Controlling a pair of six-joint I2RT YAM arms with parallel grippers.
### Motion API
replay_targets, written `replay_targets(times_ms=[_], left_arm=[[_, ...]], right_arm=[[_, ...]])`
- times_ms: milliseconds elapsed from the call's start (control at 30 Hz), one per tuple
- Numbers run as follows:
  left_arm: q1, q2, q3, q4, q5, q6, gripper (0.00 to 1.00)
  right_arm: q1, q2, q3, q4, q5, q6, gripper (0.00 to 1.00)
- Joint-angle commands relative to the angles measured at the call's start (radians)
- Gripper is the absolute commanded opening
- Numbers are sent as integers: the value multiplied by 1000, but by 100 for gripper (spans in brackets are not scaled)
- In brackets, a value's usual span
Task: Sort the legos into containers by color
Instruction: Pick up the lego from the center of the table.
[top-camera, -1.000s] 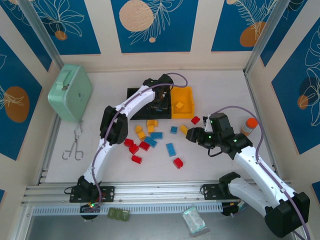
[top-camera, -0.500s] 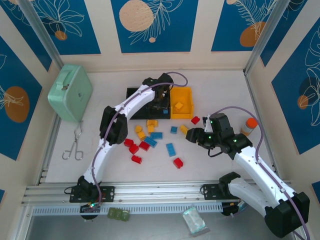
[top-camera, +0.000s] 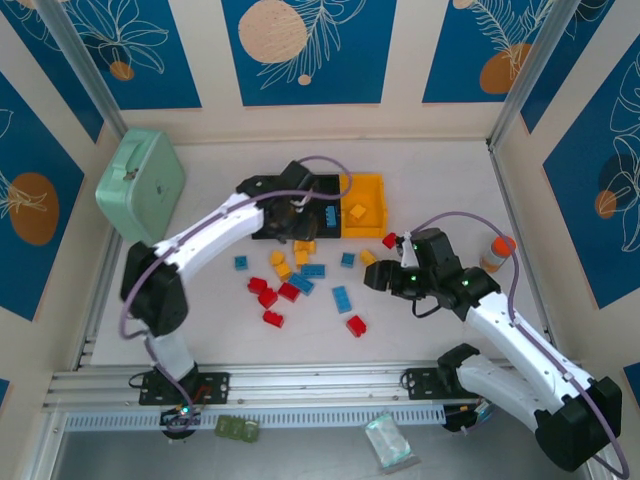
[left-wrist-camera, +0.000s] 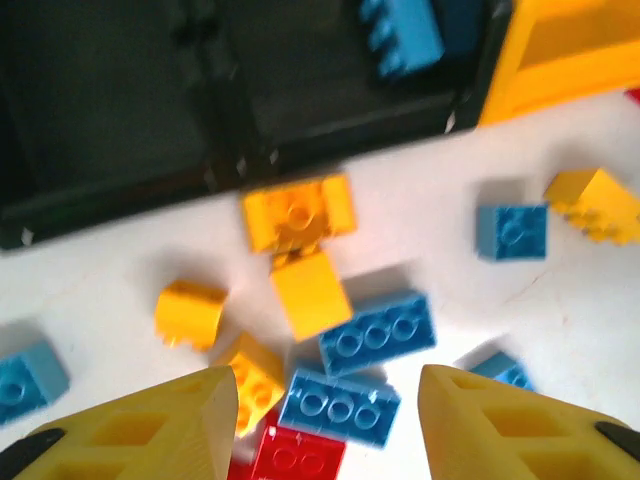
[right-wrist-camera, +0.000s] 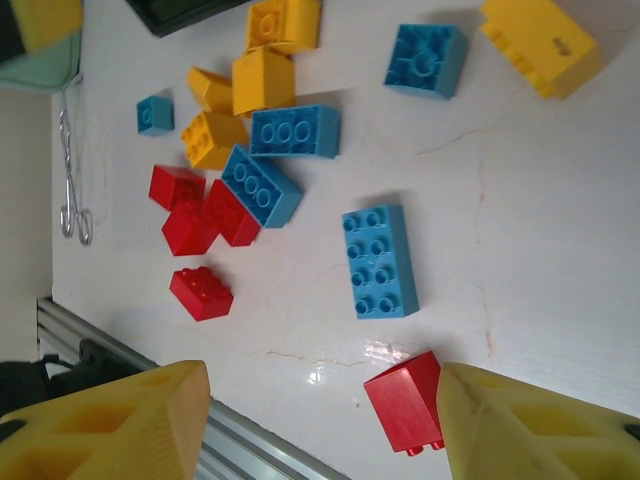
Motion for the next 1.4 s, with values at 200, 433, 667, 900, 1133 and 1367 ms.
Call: replay_targets(times_ms=[200, 433, 667, 900, 1133, 1367], left_arm=[[44, -280, -431, 104, -25, -80, 54], [134, -347, -569, 146, 27, -48, 62], [157, -284, -595, 186, 63, -20, 67], [170, -212, -604, 222, 88, 5, 72], [196, -160, -624, 224, 33, 10, 67], [228, -163, -664, 269, 70, 14, 55]], right_arm=[[152, 108, 62, 127, -39, -82, 63], [325, 202, 126, 156, 63, -160, 69], [369, 255, 141, 194, 76, -154, 72], [370, 266, 137, 189, 82, -146, 72], [369, 273, 140, 205, 66, -140, 71], [369, 287, 146, 210, 65, -143, 71]])
